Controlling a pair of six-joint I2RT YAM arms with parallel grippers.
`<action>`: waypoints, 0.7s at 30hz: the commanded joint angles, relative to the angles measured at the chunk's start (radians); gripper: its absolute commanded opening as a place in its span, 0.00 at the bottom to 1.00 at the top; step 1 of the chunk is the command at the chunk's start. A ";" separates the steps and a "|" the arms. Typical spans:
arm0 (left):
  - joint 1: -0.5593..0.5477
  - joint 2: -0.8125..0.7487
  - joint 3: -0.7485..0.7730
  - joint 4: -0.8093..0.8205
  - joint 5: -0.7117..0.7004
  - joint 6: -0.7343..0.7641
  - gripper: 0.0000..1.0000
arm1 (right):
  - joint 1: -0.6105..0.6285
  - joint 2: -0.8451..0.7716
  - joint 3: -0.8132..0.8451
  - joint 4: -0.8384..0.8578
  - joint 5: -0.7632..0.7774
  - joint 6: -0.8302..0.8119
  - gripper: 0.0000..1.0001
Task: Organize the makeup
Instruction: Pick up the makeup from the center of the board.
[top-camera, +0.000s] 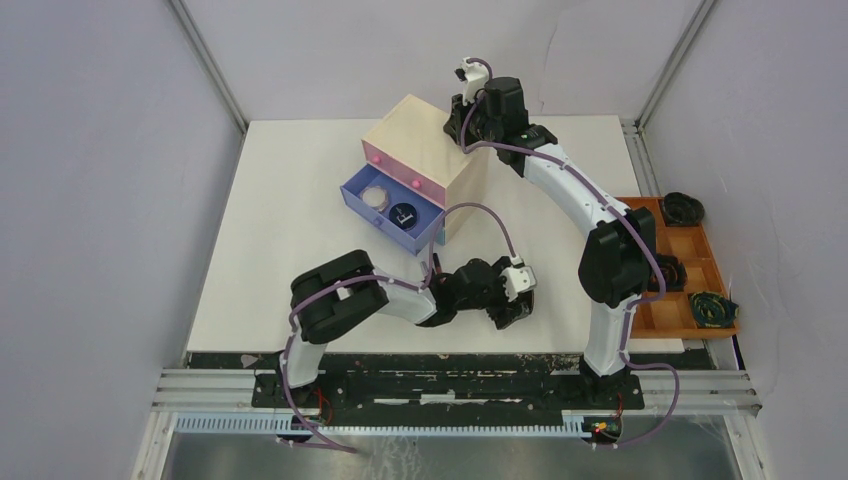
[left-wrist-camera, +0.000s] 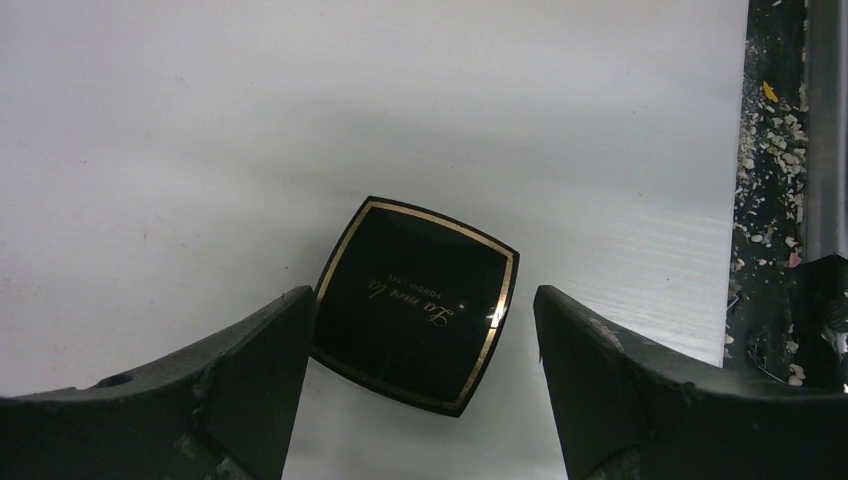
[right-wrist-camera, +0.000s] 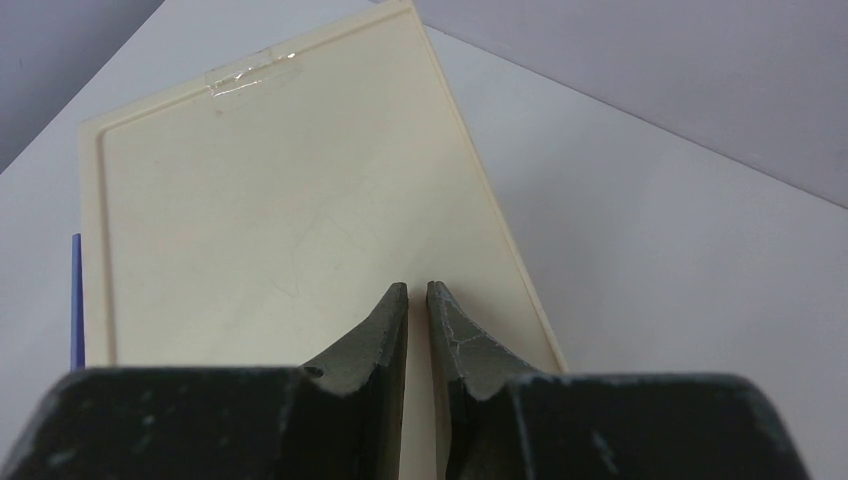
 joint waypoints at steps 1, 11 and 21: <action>0.000 0.057 0.019 -0.071 0.034 -0.024 0.85 | -0.034 0.157 -0.142 -0.493 0.099 -0.039 0.20; 0.001 0.088 -0.020 -0.065 -0.107 -0.028 0.99 | -0.035 0.153 -0.145 -0.486 0.088 -0.039 0.20; 0.000 0.039 -0.041 -0.078 -0.163 -0.102 0.99 | -0.036 0.156 -0.139 -0.486 0.082 -0.040 0.20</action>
